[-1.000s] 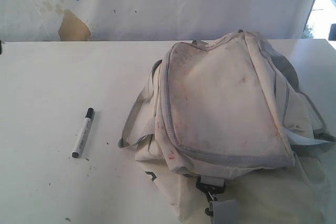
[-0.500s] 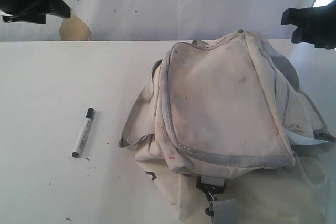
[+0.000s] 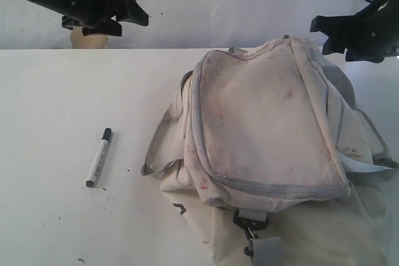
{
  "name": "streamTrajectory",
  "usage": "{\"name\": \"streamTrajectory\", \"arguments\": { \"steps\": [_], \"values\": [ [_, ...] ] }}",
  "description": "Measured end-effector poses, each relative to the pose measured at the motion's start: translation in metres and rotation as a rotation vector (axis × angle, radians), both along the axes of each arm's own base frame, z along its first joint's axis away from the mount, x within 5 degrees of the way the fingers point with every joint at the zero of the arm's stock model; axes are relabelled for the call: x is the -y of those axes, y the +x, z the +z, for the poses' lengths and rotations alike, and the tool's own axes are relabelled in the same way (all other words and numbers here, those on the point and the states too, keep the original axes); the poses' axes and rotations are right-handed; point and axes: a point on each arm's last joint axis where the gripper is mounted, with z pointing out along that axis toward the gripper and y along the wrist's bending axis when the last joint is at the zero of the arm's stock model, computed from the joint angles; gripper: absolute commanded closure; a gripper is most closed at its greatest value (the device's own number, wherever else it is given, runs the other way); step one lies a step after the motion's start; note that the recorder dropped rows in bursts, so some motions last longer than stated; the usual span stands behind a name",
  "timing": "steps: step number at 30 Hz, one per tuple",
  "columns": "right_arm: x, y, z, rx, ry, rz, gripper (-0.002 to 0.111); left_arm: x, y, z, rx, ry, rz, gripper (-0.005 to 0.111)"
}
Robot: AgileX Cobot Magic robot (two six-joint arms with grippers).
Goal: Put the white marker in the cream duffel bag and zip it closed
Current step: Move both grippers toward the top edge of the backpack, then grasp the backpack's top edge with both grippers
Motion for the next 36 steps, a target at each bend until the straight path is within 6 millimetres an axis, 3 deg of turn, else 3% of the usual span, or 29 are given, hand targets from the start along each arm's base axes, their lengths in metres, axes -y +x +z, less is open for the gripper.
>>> {"name": "streamTrajectory", "arguments": {
  "steps": [5, 14, 22, 27, 36],
  "values": [
    [-0.006, 0.007, -0.006, -0.066, 0.023, 0.062, 0.064, 0.023, 0.018, -0.006, 0.027, -0.017, -0.059, 0.023],
    [-0.006, 0.017, -0.003, 0.01, 0.014, 0.063, 0.064, 0.047, 0.038, -0.025, 0.0, -0.078, -0.121, 0.023],
    [-0.007, 0.025, -0.025, -0.031, 0.02, 0.072, 0.05, 0.069, 0.043, -0.056, -0.048, -0.07, -0.178, 0.019],
    [-0.008, 0.028, -0.031, -0.029, 0.027, 0.071, 0.049, 0.081, 0.041, -0.064, -0.035, -0.056, -0.206, 0.007],
    [-0.009, 0.03, -0.03, -0.003, 0.029, 0.081, 0.049, 0.096, 0.045, -0.085, -0.018, -0.055, -0.17, 0.007]
  ]
}}
